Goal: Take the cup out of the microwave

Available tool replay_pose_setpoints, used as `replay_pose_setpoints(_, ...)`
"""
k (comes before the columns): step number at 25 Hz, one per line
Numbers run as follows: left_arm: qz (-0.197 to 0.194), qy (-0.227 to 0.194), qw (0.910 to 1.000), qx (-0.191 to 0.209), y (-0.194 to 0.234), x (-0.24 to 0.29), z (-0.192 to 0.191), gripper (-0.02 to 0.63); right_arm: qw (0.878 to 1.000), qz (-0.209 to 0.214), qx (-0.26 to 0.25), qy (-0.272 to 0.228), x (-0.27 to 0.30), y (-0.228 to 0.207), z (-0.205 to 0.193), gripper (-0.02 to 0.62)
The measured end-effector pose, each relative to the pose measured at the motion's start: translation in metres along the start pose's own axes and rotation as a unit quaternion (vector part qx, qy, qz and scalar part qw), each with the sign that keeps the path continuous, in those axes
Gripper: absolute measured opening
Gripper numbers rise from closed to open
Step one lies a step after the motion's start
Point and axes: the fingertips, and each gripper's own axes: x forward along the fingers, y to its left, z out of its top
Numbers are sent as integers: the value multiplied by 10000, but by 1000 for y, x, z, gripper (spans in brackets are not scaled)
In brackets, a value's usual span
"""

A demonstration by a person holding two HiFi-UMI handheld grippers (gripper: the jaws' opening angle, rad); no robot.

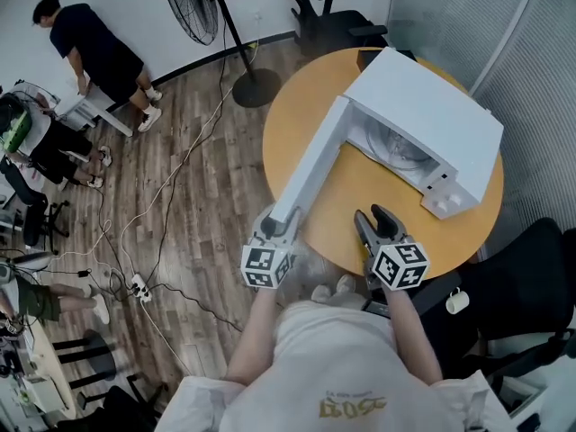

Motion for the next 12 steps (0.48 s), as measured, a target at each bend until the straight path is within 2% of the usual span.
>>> replay_pose_setpoints(6, 290, 43, 9994, 182, 10, 2, 1, 189, 10000, 90, -7, -5, 11, -20, 14, 179)
replay_pose_setpoints(12, 263, 60, 9994, 204, 16, 2, 0, 190, 9999, 132, -80, 35, 22, -39, 19, 176)
